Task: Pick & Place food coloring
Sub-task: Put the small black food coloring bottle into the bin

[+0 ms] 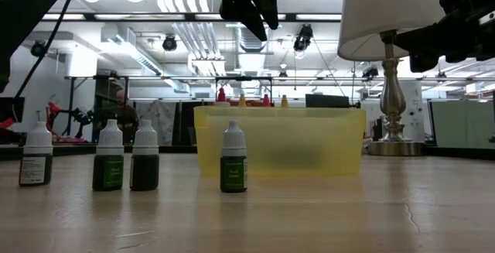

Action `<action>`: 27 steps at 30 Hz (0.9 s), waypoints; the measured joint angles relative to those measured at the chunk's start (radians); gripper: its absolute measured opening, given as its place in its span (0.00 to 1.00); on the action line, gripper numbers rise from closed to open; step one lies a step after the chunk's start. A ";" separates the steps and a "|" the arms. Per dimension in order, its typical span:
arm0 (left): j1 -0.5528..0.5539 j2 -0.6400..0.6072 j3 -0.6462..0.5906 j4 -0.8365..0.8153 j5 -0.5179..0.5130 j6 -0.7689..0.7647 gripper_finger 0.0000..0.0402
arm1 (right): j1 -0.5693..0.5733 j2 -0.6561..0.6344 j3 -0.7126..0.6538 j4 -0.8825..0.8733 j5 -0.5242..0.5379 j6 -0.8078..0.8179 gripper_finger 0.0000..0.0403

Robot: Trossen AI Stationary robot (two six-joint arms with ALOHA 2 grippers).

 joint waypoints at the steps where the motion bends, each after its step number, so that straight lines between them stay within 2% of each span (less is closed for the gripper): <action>1: 0.000 0.000 0.000 0.000 0.000 0.000 0.44 | 0.000 0.005 0.000 0.000 0.000 0.010 0.02; 5: 0.000 0.000 0.000 0.001 0.000 0.002 0.44 | 0.000 0.031 0.000 0.000 -0.002 0.041 0.02; 11: 0.000 0.000 0.000 0.003 0.000 0.003 0.44 | 0.001 0.061 0.000 -0.012 -0.077 0.044 0.02; 27: 0.000 0.000 0.000 0.007 0.000 0.058 0.44 | 0.001 0.078 0.000 -0.014 -0.081 0.059 0.02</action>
